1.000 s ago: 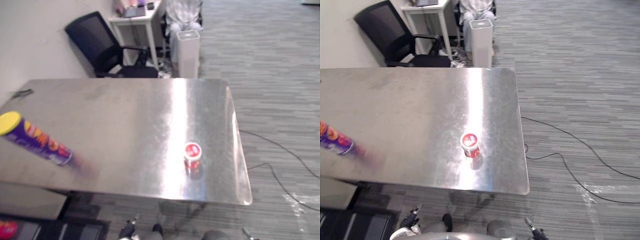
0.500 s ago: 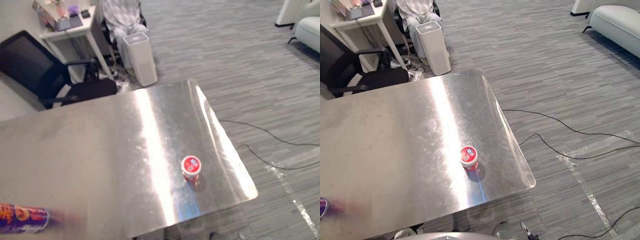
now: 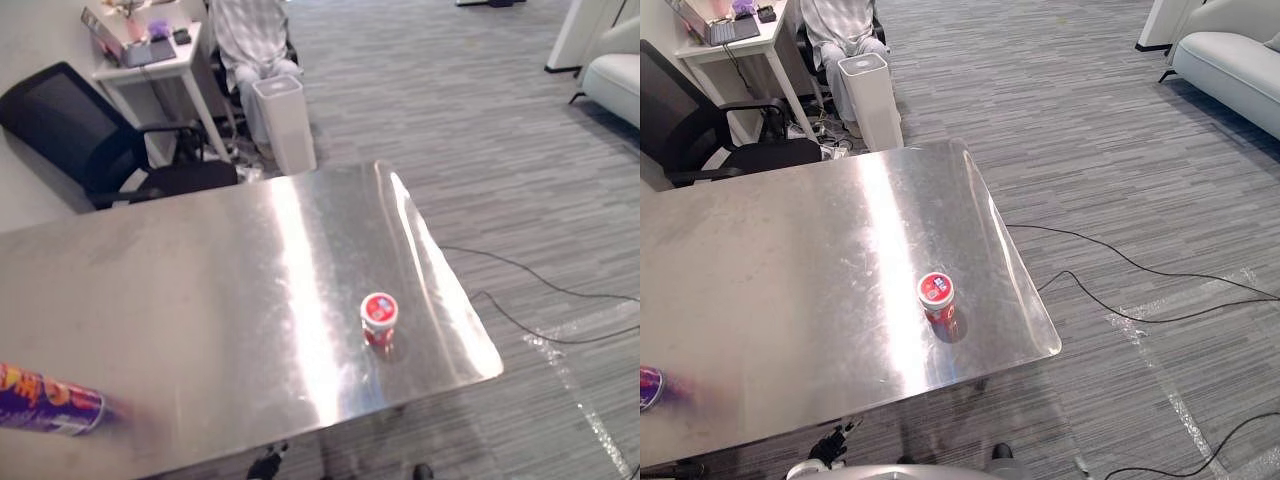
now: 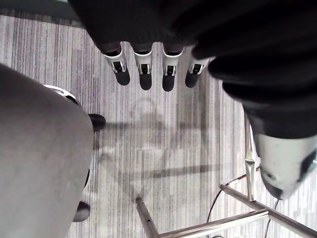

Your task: Put the gum and the chips on the shelf.

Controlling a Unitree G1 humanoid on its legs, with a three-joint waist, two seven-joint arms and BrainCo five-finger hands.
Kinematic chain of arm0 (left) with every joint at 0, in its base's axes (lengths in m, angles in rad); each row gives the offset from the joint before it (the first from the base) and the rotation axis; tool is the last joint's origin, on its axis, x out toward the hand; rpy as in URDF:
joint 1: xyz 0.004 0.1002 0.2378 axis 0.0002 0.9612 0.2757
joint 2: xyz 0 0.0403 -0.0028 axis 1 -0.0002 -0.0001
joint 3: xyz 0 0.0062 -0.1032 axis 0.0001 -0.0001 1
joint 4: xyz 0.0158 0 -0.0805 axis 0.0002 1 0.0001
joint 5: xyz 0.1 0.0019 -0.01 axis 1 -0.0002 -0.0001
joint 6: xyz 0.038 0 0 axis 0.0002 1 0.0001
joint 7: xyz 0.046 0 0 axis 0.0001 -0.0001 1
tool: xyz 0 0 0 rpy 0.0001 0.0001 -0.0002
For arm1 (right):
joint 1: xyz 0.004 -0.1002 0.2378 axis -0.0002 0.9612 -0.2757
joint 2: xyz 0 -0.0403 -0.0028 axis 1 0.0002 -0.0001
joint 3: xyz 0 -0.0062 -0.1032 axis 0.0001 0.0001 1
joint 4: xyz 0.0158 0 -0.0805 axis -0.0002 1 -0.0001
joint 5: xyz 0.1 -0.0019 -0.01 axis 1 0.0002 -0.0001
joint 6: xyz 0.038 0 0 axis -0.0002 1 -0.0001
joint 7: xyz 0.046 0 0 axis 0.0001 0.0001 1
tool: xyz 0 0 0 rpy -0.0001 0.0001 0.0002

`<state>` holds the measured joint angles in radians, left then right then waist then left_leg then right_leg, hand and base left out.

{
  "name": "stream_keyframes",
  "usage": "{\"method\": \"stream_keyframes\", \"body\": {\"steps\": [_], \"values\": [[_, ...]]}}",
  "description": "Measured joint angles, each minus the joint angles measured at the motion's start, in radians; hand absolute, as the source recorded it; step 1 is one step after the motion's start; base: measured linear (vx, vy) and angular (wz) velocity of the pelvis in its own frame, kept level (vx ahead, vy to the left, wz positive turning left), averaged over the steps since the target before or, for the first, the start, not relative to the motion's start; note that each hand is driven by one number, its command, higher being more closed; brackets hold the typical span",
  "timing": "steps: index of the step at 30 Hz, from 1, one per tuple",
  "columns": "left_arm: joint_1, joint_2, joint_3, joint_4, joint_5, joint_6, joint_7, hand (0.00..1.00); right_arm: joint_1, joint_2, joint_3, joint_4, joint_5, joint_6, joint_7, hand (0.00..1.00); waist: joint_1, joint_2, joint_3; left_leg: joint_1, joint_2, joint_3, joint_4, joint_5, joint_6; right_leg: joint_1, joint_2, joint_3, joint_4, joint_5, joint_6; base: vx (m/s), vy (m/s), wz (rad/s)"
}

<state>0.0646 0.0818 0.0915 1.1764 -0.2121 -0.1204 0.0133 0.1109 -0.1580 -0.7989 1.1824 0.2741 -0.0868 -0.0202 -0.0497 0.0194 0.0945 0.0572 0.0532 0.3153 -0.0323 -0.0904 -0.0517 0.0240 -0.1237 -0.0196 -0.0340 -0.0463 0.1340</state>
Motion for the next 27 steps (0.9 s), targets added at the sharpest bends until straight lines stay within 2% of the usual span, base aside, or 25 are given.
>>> {"method": "stream_keyframes", "body": {"steps": [4,7,10,15,16,19,21,24,27], "values": [[0.020,0.002,0.034,-0.009,0.031,0.000,-0.012,0.00,0.015,-0.099,-0.016,-0.194,-0.002,0.003,-0.023,0.00,-0.004,0.011,-0.010,0.000,-0.005,0.016,-0.010,0.006,0.004,-0.018,-0.002,0.019,0.002,0.002,0.001,-0.04,0.017,-0.15],[0.037,0.006,0.035,-0.032,0.038,0.000,-0.019,0.00,0.018,-0.172,-0.004,-0.501,-0.052,-0.011,-0.050,0.00,-0.012,0.012,-0.013,-0.001,-0.005,0.042,-0.011,0.005,0.004,-0.036,0.002,0.047,0.002,0.008,0.003,0.00,0.001,-0.24],[0.048,0.009,0.035,-0.043,0.038,0.001,-0.020,0.00,0.007,-0.212,0.020,-0.722,-0.148,-0.018,-0.068,0.00,-0.029,0.006,-0.016,-0.001,-0.003,0.059,-0.010,0.002,0.000,-0.043,0.006,0.066,0.002,0.018,0.007,0.04,-0.012,-0.17],[0.048,0.008,0.035,-0.046,0.039,0.001,-0.021,0.00,0.015,-0.218,0.075,-0.974,-0.237,-0.029,-0.075,0.00,-0.030,0.004,-0.024,-0.001,0.005,0.071,0.000,-0.010,-0.008,-0.062,0.015,0.099,0.006,0.027,0.009,0.02,-0.025,-0.28],[0.053,0.006,0.044,-0.053,0.045,0.001,-0.022,0.00,0.022,-0.219,0.103,-1.086,-0.270,-0.036,-0.061,0.00,-0.031,0.005,-0.026,-0.001,0.007,0.089,0.005,-0.017,-0.010,-0.074,0.018,0.120,0.010,0.028,0.011,0.00,-0.017,-0.35],[0.058,-0.001,0.064,-0.064,0.074,0.001,-0.031,0.00,0.056,-0.228,0.147,-1.223,-0.273,-0.058,-0.028,0.00,-0.031,-0.002,-0.022,0.000,0.010,0.095,0.017,-0.035,-0.008,-0.080,0.021,0.139,0.013,0.028,0.011,-0.02,-0.016,-0.27],[0.060,-0.002,0.064,-0.064,0.080,0.001,-0.042,0.00,0.089,-0.243,0.227,-1.375,-0.272,-0.097,0.048,0.00,-0.033,-0.003,-0.030,0.001,0.008,0.117,0.017,-0.039,-0.007,-0.091,0.021,0.159,0.014,0.029,0.014,-0.02,-0.005,-0.28],[0.062,-0.003,0.064,-0.065,0.083,0.000,-0.059,0.00,0.112,-0.263,0.335,-1.493,-0.240,-0.139,0.140,0.00,-0.042,-0.009,-0.040,0.005,0.006,0.116,0.017,-0.038,-0.007,-0.088,0.020,0.160,0.015,0.030,0.015,-0.01,-0.005,-0.04],[0.061,-0.002,0.063,-0.069,0.101,-0.001,-0.065,0.00,0.110,-0.269,0.430,-1.524,-0.175,-0.147,0.209,0.00,-0.040,-0.026,-0.044,0.013,0.006,0.114,0.015,-0.038,-0.006,-0.081,0.015,0.158,0.016,0.030,0.014,0.00,0.000,0.00]]}}
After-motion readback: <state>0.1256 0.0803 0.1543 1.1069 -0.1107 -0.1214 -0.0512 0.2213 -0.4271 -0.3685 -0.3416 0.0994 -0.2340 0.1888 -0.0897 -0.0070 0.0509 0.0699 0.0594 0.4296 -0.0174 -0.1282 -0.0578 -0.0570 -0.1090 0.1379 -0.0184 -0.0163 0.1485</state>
